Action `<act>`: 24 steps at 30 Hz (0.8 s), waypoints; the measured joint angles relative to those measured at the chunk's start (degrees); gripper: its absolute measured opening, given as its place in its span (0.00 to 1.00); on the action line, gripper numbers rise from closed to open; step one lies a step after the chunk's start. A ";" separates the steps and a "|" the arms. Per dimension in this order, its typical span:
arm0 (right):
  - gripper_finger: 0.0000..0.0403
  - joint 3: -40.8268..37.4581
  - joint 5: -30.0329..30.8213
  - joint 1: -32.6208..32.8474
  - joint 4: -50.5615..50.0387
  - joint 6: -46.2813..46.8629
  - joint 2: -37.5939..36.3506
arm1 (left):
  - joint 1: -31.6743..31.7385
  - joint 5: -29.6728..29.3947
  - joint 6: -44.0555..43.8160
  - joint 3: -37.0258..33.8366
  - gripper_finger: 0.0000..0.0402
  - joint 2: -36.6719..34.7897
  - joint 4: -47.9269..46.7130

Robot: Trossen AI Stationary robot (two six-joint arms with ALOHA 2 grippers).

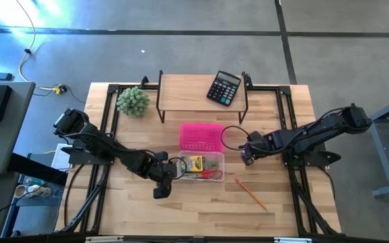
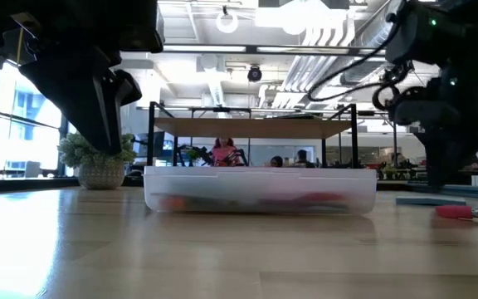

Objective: Pack school essentials
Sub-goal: Put the blue sticky note into the pink supply box

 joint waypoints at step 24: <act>0.51 14.96 4.86 -0.17 -19.72 -17.45 -0.04 | 0.00 -0.20 0.00 0.02 0.26 0.02 0.20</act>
